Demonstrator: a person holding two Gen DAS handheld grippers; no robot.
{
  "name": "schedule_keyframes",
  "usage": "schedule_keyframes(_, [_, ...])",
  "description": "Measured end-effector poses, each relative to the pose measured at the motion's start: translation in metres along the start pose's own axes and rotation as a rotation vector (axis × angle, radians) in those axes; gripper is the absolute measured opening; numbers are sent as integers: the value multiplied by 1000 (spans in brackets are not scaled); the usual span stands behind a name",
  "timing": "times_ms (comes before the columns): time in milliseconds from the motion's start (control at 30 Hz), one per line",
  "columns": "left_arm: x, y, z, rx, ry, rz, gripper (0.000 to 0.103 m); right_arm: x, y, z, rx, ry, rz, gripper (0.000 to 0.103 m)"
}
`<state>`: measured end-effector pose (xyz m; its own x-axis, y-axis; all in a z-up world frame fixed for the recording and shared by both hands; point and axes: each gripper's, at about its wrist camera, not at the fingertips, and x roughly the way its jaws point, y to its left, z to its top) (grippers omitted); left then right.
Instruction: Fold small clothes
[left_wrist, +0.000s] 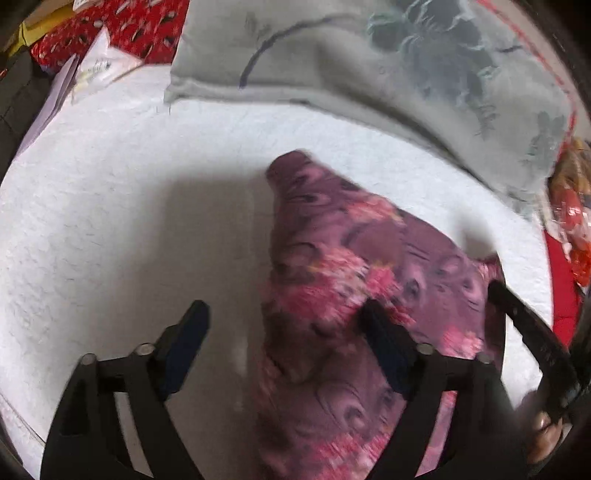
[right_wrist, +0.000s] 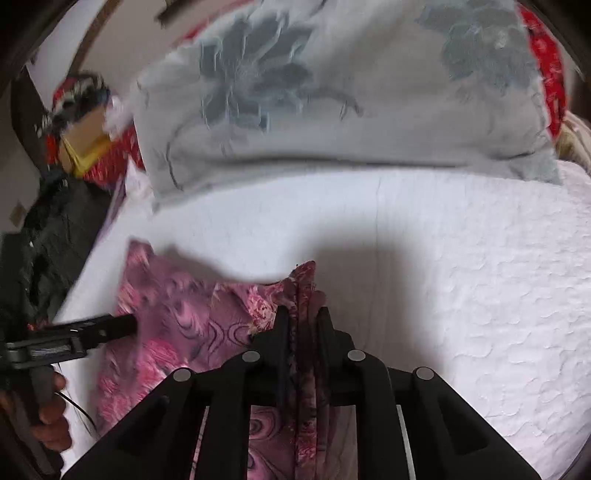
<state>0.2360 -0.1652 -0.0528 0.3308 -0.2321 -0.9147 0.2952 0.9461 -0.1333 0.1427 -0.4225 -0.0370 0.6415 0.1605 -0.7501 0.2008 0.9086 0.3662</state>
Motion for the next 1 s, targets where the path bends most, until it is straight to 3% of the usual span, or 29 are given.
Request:
schedule_keyframes(67, [11, 3, 1, -5, 30, -5, 96, 22, -4, -8, -6, 76, -41, 14])
schedule_keyframes(167, [-7, 12, 0, -35, 18, -44, 93, 7, -2, 0, 44, 53, -39, 18])
schedule_keyframes(333, [-38, 9, -25, -17, -75, -61, 93, -29, 18, -3, -42, -13, 132, 25])
schedule_keyframes(400, [-18, 1, -31, 32, -31, 12, 94, -19, 24, -12, -90, 27, 108, 27])
schedule_keyframes(467, [-7, 1, -32, 53, -16, 32, 95, 12, 23, -25, -122, 167, 20, 20])
schedule_keyframes(567, [-33, 9, -30, 23, -27, 1, 93, -7, 27, -23, -132, 114, 1, 23])
schedule_keyframes(667, [-66, 5, -47, 57, -103, -3, 93, -38, 35, -27, -146, 68, 108, 27])
schedule_keyframes(733, [-67, -2, -64, 87, -110, 20, 93, -48, 42, -38, -183, 75, 163, 32])
schedule_keyframes(767, [-61, -7, -72, 114, -102, 50, 93, -47, 45, -44, -208, 95, 162, 36])
schedule_keyframes(833, [-38, -16, -83, 170, -47, 114, 94, -28, 48, -64, -279, 192, 53, 38])
schedule_keyframes(1000, [-40, -15, -88, 128, -60, 122, 94, -48, 41, -65, -234, 176, 33, 40])
